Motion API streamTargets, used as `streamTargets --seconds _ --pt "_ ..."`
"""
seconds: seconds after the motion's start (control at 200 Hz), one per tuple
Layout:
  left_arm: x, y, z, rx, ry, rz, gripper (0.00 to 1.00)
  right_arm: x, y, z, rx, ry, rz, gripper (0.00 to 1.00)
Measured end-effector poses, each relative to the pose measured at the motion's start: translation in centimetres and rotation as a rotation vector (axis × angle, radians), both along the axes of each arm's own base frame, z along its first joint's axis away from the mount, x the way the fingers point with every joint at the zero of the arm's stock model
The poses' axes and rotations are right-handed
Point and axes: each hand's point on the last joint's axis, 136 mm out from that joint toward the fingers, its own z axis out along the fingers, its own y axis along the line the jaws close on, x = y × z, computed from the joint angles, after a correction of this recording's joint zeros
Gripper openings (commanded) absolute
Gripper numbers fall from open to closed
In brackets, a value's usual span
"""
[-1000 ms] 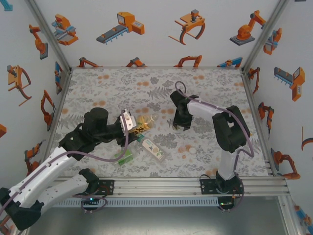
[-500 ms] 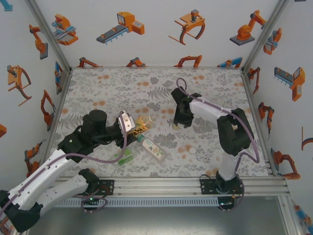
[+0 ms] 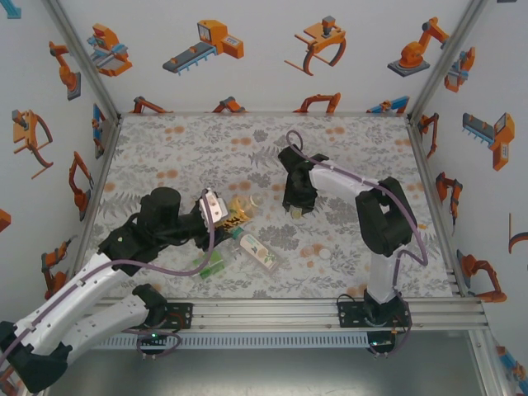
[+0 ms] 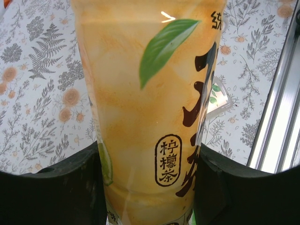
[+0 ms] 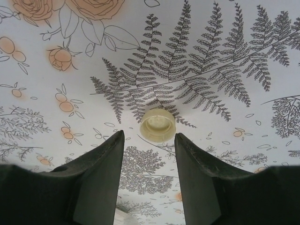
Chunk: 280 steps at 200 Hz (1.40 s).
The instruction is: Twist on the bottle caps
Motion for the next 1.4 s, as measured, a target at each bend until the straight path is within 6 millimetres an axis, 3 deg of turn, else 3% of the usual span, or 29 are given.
streamTargets --seconds 0.786,1.402 --pt "-0.1 0.1 0.1 -0.003 -0.003 0.003 0.0 -0.3 0.3 -1.2 0.003 0.033 0.005 0.45" --pt "0.2 -0.1 -0.5 0.012 0.011 0.005 0.0 -0.6 0.5 -2.1 0.044 0.023 -0.009 0.2"
